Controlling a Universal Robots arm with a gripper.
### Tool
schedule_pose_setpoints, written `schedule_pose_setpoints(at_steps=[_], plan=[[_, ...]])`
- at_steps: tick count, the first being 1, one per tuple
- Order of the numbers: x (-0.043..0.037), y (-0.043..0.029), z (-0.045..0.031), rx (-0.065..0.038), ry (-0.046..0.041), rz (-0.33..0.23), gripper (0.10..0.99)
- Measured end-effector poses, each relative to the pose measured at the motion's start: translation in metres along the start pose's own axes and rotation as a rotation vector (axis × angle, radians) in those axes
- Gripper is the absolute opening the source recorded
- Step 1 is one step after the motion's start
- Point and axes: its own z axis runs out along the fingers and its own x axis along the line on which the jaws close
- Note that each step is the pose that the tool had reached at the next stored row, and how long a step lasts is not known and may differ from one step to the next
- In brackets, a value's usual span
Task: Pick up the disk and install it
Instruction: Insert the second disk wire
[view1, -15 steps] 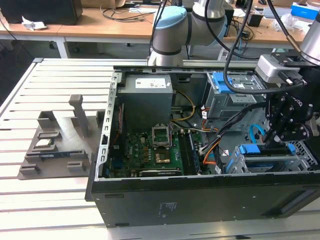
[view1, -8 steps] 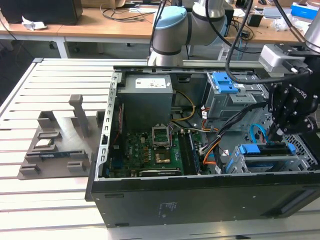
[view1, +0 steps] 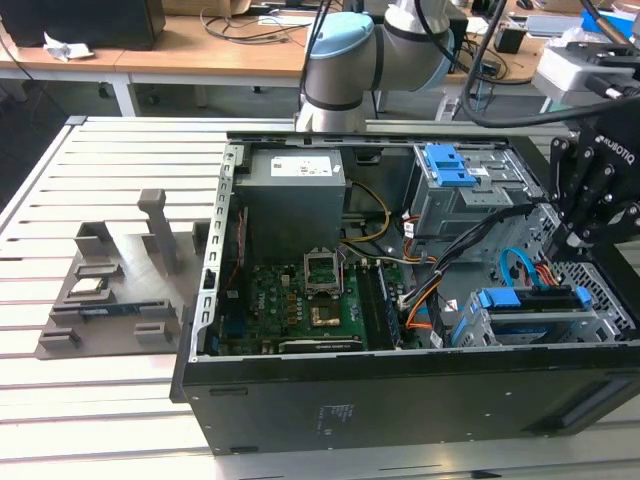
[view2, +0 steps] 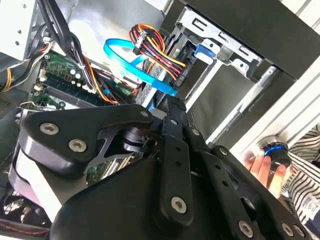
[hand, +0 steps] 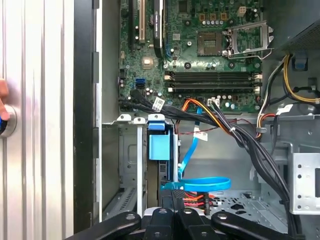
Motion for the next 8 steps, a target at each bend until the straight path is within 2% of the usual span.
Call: schedule_pose_setpoints(at_steps=[1, 2, 8], plan=[[0.0004, 0.0001, -0.004, 0.0, 0.0, 0.0, 0.106], [0.0005, 0.0001, -0.005, 0.0, -0.0002, 0.0, 0.106], [0.0005, 0.0001, -0.0056, 0.0, -0.0001, 0.0, 0.106]])
